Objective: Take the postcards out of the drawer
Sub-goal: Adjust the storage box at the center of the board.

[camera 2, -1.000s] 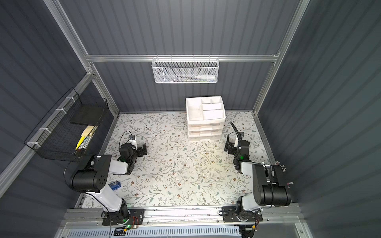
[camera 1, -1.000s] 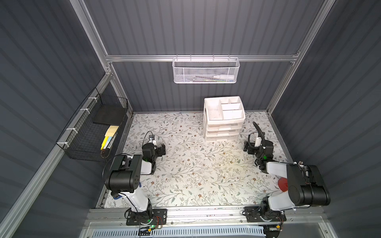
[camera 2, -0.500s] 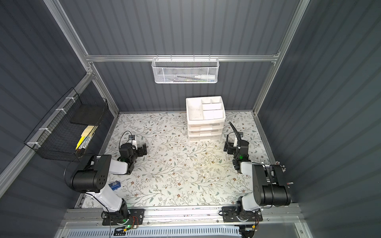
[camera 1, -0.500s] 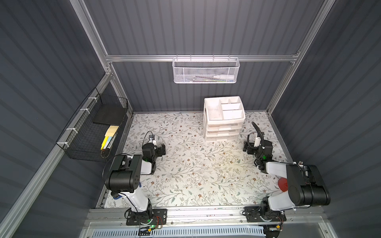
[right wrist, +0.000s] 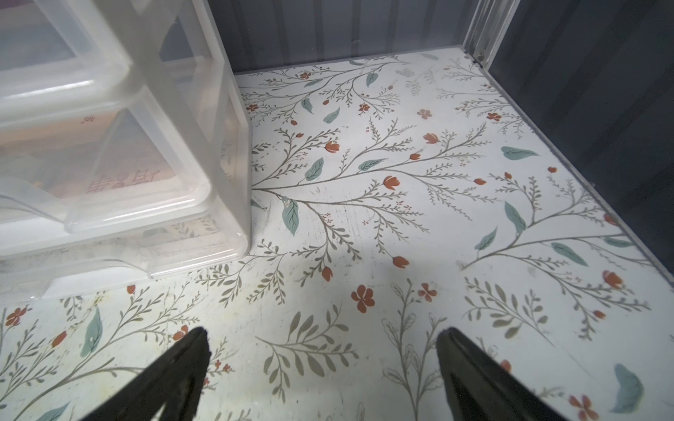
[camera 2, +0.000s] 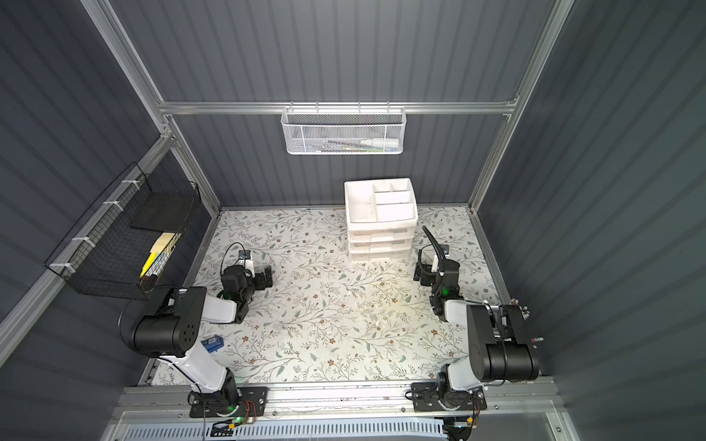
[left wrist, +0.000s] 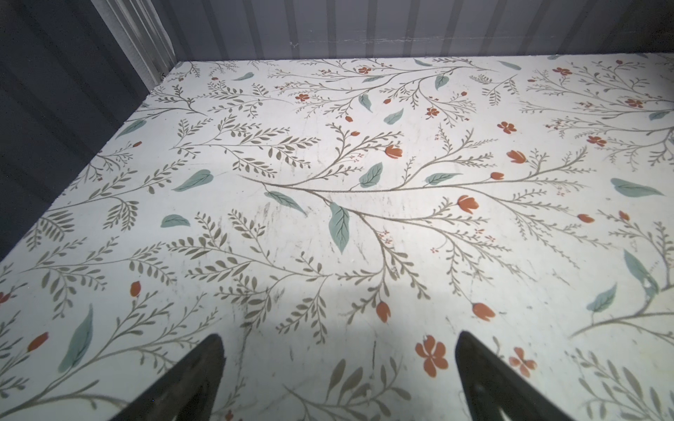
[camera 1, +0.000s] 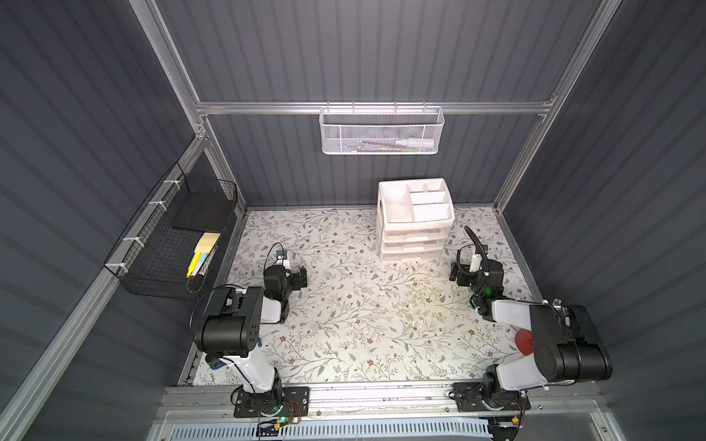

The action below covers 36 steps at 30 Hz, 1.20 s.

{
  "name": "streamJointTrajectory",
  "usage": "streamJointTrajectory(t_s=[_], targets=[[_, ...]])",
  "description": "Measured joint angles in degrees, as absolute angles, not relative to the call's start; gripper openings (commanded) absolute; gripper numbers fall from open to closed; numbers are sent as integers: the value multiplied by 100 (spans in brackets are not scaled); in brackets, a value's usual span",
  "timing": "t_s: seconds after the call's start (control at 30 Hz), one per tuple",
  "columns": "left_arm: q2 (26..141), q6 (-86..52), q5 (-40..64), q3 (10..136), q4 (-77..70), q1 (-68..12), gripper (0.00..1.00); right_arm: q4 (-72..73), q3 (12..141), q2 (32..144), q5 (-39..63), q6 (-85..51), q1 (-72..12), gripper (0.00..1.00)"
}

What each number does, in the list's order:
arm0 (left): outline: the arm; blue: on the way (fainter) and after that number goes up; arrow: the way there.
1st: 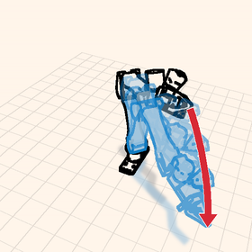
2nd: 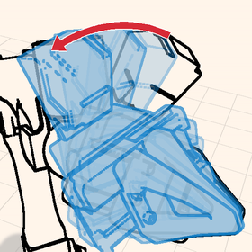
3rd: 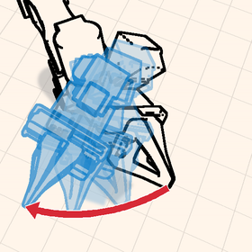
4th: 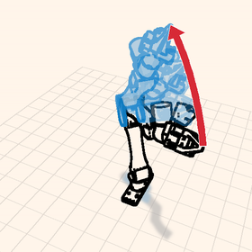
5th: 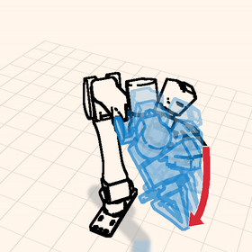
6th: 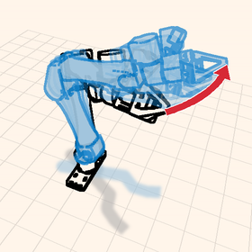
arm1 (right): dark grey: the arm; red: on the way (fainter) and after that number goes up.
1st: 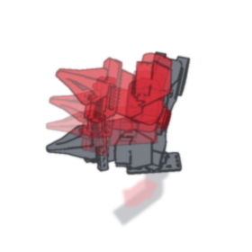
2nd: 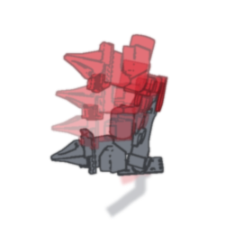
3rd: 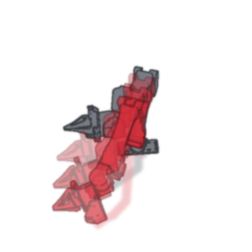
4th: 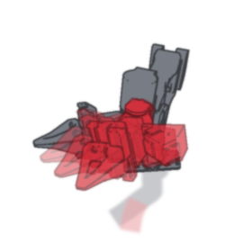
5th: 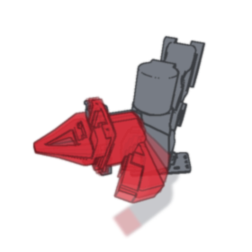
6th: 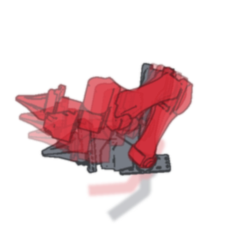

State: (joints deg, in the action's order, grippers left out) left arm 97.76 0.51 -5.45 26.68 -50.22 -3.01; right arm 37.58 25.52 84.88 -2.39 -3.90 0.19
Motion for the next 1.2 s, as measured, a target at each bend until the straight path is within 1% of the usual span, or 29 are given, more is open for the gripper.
streamJointTrajectory(t_s=[0.47, 0.53, 0.63, 0.8, 0.9, 1.0, 1.13, 1.2], targets=[[9769, 137, -425, 2670, -5009, -301, 100, 3743, 2552, 8488, -419, -360, 5, 99], [9686, 180, -377, 2720, -4781, -303, 100, 3728, 2552, 8477, -545, -362, 3, 99], [9306, 246, -408, 2834, -4307, -377, 100, 3409, 2589, 8287, -670, -395, 3, 99], [8239, 283, -779, 2917, -3809, -753, 100, 2749, 2980, 7793, -878, -427, 5, 99], [7824, 281, -1015, 3358, -3118, -1037, 100, 2342, 3203, 7393, -963, -425, -1, 99], [7625, 165, -1144, 4167, -2171, -1205, 100, 1881, 3404, 6853, -1131, -447, -3, 99], [7446, -51, -1125, 5151, -1308, -1245, 100, 1391, 3837, 6333, -1245, -598, -5, 99], [7297, -165, -1004, 5441, -1081, -1267, 100, 1175, 4112, 6189, -1210, -698, -8, 96]])
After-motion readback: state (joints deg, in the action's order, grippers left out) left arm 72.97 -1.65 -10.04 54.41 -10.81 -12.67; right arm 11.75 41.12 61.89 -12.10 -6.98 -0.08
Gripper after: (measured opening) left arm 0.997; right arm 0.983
